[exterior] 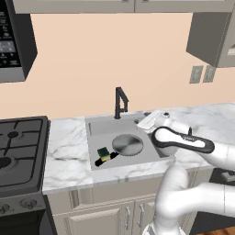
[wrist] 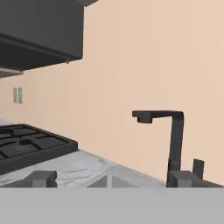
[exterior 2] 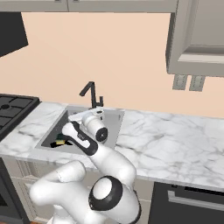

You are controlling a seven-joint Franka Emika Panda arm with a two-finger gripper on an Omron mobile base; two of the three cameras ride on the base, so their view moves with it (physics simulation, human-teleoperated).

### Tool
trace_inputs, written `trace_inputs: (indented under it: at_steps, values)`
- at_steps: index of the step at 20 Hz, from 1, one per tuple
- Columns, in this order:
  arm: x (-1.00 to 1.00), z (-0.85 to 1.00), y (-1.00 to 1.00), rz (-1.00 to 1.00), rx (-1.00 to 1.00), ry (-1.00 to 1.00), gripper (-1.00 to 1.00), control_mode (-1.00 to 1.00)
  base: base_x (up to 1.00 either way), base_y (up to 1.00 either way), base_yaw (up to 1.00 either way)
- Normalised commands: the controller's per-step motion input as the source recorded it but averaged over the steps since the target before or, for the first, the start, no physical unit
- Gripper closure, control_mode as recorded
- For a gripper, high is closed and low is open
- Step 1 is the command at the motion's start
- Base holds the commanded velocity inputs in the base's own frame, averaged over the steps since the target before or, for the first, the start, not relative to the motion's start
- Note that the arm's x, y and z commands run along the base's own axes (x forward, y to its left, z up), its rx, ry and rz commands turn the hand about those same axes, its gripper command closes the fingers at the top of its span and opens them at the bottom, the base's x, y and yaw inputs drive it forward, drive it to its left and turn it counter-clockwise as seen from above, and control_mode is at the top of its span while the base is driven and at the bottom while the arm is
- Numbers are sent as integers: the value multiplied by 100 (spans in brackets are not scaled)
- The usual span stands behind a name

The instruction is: Pick the pan and sponge and place them into the sink. Then turn on the water.

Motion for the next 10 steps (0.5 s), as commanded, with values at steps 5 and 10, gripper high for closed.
trace_inputs:
  at_steps: [5,10]
  values:
    - [23,0,-12,7,0,-8,-100,-100,0,0,0]
    - [28,0,-11,1,0,0,-100,-100,0,0,0]
